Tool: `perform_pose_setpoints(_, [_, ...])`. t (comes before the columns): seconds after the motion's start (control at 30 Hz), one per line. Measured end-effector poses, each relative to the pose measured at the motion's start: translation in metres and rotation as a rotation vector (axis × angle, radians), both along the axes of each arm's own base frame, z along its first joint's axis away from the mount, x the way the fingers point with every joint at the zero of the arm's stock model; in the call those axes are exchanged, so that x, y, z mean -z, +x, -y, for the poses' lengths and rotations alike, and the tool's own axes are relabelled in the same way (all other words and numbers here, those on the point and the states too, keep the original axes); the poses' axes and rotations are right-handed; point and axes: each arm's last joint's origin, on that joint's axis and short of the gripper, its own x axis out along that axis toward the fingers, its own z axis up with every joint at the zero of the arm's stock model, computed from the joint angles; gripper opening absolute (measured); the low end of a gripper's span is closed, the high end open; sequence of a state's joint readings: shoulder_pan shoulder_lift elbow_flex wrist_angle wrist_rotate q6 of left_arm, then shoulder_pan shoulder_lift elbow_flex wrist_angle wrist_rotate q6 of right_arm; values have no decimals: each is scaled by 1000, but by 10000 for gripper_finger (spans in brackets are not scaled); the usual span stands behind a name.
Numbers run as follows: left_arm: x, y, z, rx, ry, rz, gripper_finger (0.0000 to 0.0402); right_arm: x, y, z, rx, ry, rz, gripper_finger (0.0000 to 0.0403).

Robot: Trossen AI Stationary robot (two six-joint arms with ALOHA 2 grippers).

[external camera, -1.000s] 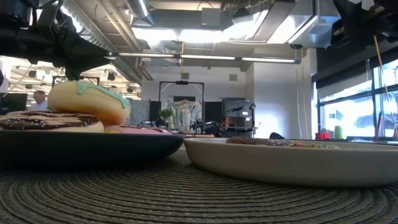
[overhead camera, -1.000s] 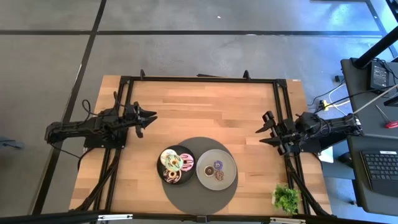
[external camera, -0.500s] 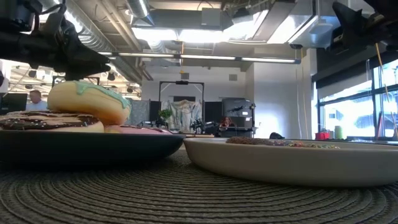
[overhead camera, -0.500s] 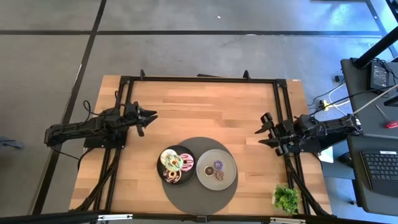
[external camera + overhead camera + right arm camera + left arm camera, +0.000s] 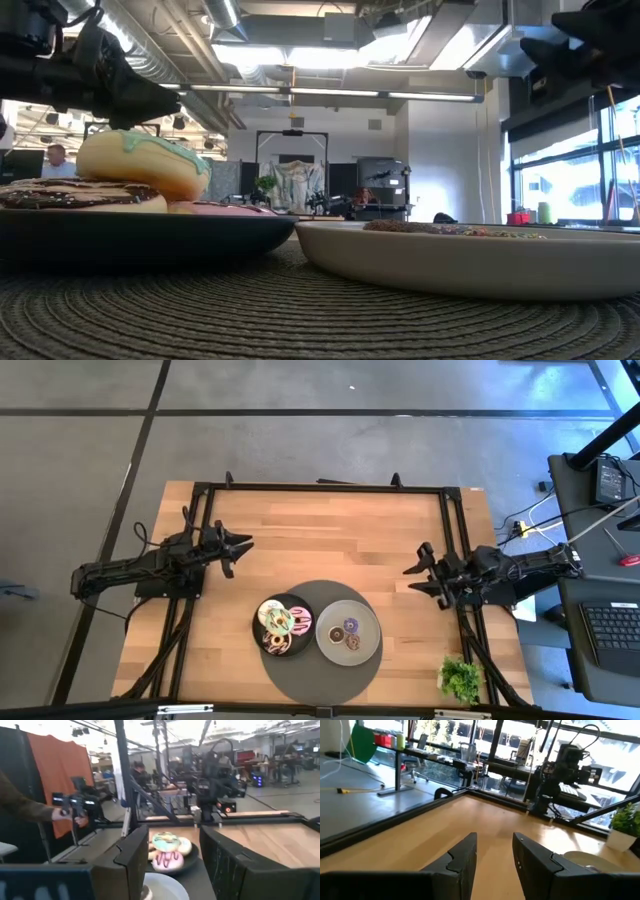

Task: Pick & Place donuts
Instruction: Return to Home Position

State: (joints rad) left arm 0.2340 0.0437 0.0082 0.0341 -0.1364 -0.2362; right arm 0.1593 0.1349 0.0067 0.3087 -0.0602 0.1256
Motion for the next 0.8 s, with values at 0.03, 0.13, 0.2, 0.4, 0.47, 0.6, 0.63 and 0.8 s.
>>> perform_pose_setpoints(0.03, [0, 0, 0, 0, 10, -4, 121, 1, 0, 0, 8, -2, -7, 177])
perform_pose_setpoints(0.13, [0, 0, 0, 1, 20, -8, 120, 3, 0, 0, 16, -50, -18, 177])
perform_pose_setpoints(0.2, [0, 0, 0, 1, 21, -8, 121, 7, 1, 0, 25, -59, -60, 177])
perform_pose_setpoints(0.4, [0, 0, 0, 1, 14, -5, 122, 23, 2, 3, 103, 26, -246, 177])
perform_pose_setpoints(0.47, [0, 0, 0, 1, 14, -5, 120, 27, 2, 4, 127, 38, -291, 177])
perform_pose_setpoints(0.6, [0, 0, 0, 1, 14, -5, 118, 27, 2, 3, 111, -73, -275, 177])
perform_pose_setpoints(0.63, [0, 0, 0, 1, 14, -5, 118, 27, 2, 3, 109, -101, -271, 177])
perform_pose_setpoints(0.8, [0, 0, 0, 1, 14, -5, 120, 27, 2, 3, 108, -147, -263, 177])
